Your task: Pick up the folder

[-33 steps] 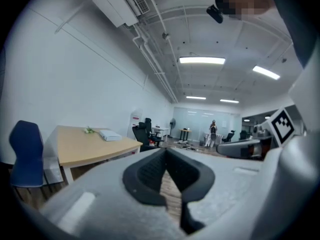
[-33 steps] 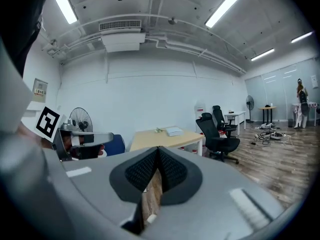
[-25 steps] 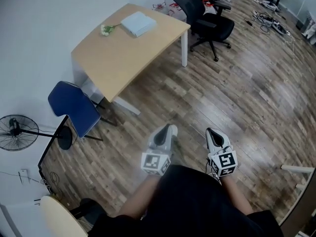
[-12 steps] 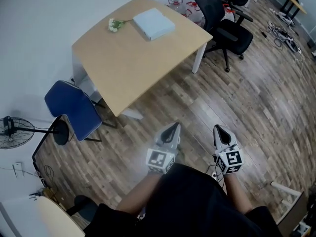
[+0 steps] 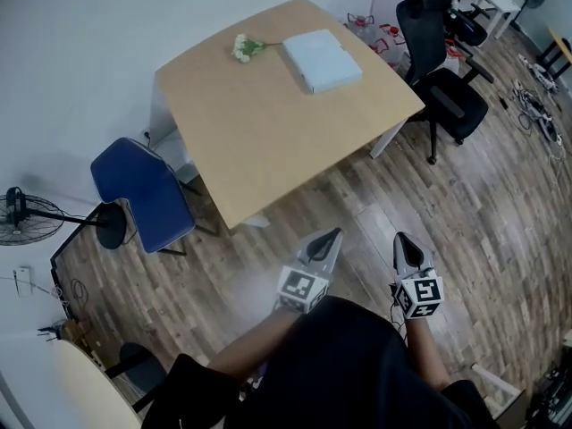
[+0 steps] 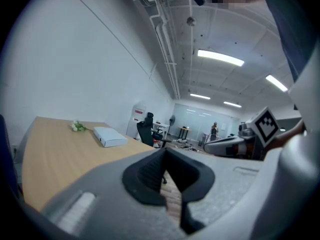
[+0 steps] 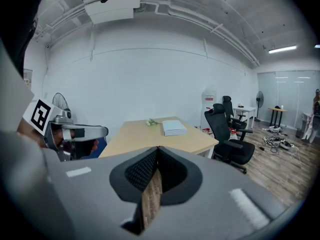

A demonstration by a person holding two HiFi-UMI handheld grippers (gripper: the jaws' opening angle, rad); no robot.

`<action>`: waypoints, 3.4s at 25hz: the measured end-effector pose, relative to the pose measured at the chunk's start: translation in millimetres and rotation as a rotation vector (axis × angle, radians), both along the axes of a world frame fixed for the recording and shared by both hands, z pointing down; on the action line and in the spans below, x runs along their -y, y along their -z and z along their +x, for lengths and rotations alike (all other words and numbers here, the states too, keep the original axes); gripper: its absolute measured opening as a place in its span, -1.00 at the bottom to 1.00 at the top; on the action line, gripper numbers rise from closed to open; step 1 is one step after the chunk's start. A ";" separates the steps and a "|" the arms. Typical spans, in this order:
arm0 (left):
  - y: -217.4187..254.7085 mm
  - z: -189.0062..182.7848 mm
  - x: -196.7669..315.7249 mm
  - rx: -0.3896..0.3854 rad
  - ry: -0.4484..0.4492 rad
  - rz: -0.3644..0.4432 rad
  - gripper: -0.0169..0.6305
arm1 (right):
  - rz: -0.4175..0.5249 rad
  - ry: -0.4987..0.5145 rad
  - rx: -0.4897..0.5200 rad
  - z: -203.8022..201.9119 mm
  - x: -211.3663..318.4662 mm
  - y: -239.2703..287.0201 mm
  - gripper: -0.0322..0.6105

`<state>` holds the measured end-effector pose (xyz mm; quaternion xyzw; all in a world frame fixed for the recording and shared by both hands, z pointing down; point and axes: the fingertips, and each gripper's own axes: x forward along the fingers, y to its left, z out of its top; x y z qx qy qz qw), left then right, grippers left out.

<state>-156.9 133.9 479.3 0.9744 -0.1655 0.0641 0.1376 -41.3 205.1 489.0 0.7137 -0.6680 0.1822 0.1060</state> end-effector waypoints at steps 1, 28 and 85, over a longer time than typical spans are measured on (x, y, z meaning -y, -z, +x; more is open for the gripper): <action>1.9 0.5 10.1 -0.005 -0.002 0.007 -0.95 | 0.004 0.002 -0.009 0.6 11.1 2.1 -0.90; -24.5 112.7 205.8 0.038 0.279 -0.016 -0.94 | 0.108 0.251 0.061 144.6 246.6 -18.6 -0.90; -229.0 242.4 677.3 -0.004 0.697 -0.566 0.01 | -0.377 0.598 0.257 358.8 721.9 -252.5 -0.04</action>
